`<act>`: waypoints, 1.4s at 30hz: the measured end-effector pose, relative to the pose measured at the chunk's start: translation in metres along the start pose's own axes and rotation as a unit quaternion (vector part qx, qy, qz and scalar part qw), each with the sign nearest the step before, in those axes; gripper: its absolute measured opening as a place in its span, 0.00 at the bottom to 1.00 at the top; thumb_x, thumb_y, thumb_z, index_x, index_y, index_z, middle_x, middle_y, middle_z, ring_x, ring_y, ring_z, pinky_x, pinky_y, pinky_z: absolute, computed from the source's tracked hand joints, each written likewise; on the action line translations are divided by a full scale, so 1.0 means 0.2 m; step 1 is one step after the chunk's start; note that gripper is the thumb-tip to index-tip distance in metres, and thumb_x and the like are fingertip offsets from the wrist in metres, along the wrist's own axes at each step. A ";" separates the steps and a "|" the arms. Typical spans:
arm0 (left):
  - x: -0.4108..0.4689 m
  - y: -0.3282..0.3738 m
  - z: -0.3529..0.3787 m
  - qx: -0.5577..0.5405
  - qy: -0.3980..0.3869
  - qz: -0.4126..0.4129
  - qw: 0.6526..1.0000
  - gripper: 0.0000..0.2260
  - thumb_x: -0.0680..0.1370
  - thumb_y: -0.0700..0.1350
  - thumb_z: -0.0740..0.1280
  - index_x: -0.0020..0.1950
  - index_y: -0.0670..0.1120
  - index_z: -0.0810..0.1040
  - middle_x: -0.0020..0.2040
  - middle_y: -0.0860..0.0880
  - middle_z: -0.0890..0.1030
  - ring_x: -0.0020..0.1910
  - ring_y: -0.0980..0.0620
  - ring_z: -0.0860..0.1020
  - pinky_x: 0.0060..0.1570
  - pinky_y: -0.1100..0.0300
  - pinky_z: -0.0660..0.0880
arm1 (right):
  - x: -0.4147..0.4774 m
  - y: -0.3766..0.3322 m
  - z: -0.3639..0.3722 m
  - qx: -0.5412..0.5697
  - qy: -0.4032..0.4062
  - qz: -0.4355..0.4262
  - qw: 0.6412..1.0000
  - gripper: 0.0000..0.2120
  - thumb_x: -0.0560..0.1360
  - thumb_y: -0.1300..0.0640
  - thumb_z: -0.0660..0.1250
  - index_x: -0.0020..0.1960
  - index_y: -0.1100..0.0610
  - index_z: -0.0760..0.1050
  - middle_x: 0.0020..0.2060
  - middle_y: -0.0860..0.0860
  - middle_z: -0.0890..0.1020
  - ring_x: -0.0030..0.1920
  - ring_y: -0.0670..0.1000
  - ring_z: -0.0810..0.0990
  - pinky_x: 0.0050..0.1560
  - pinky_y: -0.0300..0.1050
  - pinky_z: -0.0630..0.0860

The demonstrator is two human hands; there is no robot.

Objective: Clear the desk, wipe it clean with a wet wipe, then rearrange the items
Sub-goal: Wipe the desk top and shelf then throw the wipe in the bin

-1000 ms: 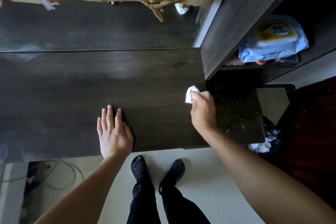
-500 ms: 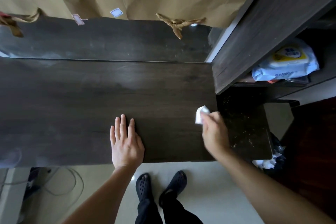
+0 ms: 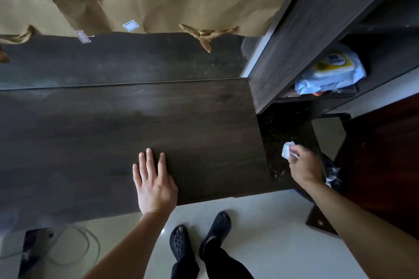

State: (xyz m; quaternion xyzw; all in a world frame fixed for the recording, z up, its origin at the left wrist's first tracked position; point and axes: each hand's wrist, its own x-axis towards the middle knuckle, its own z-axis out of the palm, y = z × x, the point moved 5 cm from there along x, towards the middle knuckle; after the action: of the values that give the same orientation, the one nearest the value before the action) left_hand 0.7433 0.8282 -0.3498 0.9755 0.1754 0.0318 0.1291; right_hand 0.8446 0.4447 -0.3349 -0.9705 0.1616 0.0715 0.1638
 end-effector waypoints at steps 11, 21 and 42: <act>-0.17 0.93 0.12 -0.084 -0.091 0.131 0.984 0.22 0.72 0.46 0.54 0.63 0.42 0.75 0.68 0.38 0.72 0.68 0.37 0.68 0.69 0.42 0.64 | -0.26 0.90 -0.01 0.038 -0.010 0.230 0.972 0.10 0.75 0.64 0.61 0.55 0.62 0.75 0.53 0.63 0.80 0.54 0.64 0.78 0.50 0.50 0.71; -0.19 1.18 0.38 0.006 0.035 -0.009 0.999 0.22 0.77 0.50 0.55 0.67 0.42 0.70 0.73 0.40 0.66 0.74 0.40 0.59 0.73 0.42 0.50 | 0.37 0.98 0.33 0.100 0.039 0.077 0.991 0.10 0.72 0.66 0.63 0.50 0.58 0.77 0.46 0.62 0.78 0.46 0.64 0.77 0.43 0.51 0.72; -0.16 1.25 0.37 0.013 0.077 -0.047 0.996 0.22 0.75 0.54 0.59 0.61 0.38 0.70 0.71 0.37 0.66 0.72 0.37 0.59 0.71 0.38 0.52 | 0.35 1.05 0.35 0.053 -0.063 -0.249 0.965 0.25 0.65 0.74 0.60 0.59 0.59 0.77 0.40 0.58 0.74 0.40 0.59 0.75 0.36 0.44 0.70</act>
State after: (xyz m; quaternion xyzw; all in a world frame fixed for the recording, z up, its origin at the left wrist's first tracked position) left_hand 0.8049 0.5738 -0.3560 0.9624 0.2309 0.0985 0.1042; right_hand 0.8340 0.2607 -0.4765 -0.9636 -0.0918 0.0812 0.2376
